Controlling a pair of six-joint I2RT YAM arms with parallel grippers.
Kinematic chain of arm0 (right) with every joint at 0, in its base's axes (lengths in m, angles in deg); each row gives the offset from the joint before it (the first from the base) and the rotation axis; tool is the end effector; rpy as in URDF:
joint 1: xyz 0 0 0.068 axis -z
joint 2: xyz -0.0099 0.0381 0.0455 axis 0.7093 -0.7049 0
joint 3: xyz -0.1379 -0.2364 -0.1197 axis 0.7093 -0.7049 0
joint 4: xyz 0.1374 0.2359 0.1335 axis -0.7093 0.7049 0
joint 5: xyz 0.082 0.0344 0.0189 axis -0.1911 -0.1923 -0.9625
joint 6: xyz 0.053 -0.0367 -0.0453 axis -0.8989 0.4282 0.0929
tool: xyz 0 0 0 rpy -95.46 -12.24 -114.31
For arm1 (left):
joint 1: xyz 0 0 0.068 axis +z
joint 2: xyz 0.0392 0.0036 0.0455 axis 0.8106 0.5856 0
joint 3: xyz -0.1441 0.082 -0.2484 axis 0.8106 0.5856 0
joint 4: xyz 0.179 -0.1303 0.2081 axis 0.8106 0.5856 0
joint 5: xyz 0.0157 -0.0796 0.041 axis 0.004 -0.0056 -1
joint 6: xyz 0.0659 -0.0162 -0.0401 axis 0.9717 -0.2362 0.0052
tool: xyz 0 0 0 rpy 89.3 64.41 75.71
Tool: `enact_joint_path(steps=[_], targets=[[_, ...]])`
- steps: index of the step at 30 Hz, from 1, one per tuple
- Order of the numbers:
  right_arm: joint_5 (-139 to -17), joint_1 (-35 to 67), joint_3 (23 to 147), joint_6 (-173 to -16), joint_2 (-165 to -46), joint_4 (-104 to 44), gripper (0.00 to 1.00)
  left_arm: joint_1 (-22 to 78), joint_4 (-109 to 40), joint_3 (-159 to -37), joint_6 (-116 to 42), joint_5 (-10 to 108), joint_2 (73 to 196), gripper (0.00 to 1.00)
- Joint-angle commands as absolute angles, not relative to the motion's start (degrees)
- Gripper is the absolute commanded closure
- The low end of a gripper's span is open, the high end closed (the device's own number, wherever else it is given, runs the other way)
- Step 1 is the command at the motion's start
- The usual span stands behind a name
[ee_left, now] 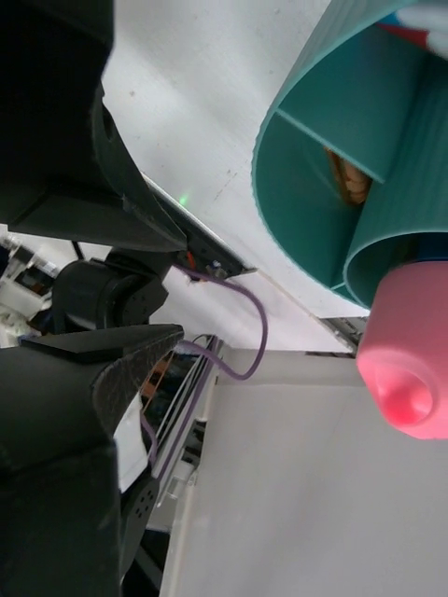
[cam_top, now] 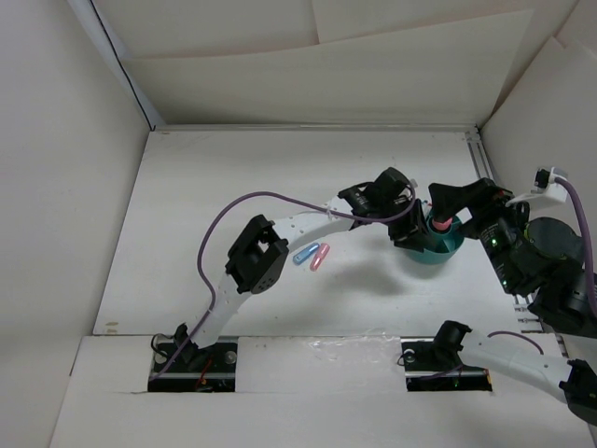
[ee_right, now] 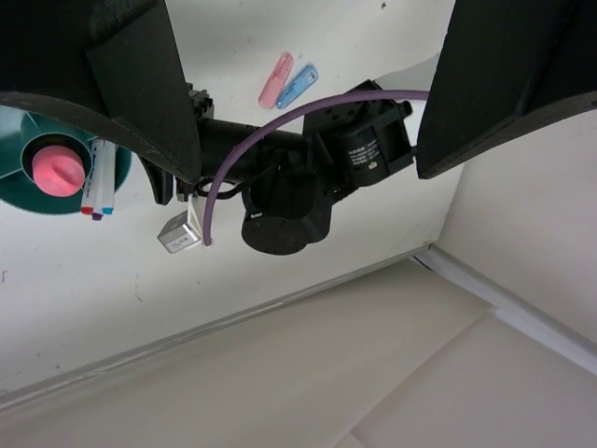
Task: Sort the stationery into containers
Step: Place the stationery in the storage box, then pick up the stationery from the center of the board.
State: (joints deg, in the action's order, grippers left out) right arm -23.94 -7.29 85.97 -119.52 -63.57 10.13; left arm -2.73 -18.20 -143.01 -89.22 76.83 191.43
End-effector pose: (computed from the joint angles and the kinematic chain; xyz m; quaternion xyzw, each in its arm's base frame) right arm 0.1050 0.0569 0.5142 0.1448 0.7071 0.2137 0.6584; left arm 0.3073 -0.5445 0.2439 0.1095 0.8297 -0.5474 0.0033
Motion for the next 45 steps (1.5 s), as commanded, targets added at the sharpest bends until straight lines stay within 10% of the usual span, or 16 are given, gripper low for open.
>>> enact_joint_path(steps=[1,7,15,30,45], targets=[[-24.52,-6.94,85.94,-117.8,-63.09,6.86,0.0,-2.71,-20.29,-144.22,-85.11,75.39,186.28,0.68],[-24.52,-6.94,83.5,-117.27,-61.42,6.86,0.03,-0.96,-20.11,-124.65,-72.88,56.51,170.46,0.77],[-27.77,-6.94,78.22,-116.03,-60.8,5.81,0.83,7.91,-28.1,-87.82,-71.54,36.46,141.56,0.78],[-34.27,-6.94,72.5,-114.89,-64.14,1.15,0.49,2.3,-33.54,-68.38,-74.1,31.97,137.75,0.78],[-34.8,-6.94,71.44,-114.36,-65.28,-0.43,0.48,-0.96,-41.64,-64.76,-72.08,31.53,143.36,0.6]])
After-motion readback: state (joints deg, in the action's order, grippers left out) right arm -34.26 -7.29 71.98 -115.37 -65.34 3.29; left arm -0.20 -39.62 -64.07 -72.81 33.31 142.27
